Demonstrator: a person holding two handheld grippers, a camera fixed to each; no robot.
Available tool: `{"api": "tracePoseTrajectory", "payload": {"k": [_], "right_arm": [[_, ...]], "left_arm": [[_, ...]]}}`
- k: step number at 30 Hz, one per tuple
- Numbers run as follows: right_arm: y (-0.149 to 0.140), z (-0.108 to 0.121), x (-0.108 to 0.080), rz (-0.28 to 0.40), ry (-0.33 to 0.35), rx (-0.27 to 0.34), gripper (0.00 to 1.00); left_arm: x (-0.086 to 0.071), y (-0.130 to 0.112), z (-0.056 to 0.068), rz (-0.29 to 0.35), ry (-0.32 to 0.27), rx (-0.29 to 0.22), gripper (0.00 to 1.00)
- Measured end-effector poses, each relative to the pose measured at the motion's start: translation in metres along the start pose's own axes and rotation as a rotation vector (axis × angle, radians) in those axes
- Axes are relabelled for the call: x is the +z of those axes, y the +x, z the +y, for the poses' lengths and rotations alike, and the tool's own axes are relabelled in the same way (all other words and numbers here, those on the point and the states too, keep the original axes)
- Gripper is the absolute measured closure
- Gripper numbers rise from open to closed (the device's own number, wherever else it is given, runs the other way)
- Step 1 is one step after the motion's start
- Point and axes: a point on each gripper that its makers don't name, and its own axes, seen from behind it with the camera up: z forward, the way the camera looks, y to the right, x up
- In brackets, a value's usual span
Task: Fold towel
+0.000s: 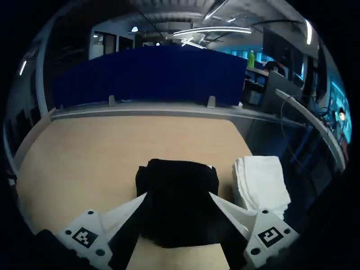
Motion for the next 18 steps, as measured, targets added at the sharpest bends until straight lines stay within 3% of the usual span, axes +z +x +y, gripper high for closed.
{"api": "tracePoseTrajectory", "payload": {"k": [6, 11, 18], "right_arm": [[0.031, -0.034, -0.036, 0.139, 0.012, 0.030, 0.14], [0.054, -0.078, -0.077, 0.272, 0.036, 0.051, 0.13], [0.061, -0.150, -0.115, 0.333, 0.085, 0.051, 0.12]], "left_arm": [[-0.002, 0.005, -0.008, 0.028, -0.010, -0.002, 0.06], [-0.001, 0.016, -0.017, 0.062, -0.017, -0.003, 0.07], [0.002, 0.037, -0.031, 0.116, -0.023, 0.006, 0.06]]}}
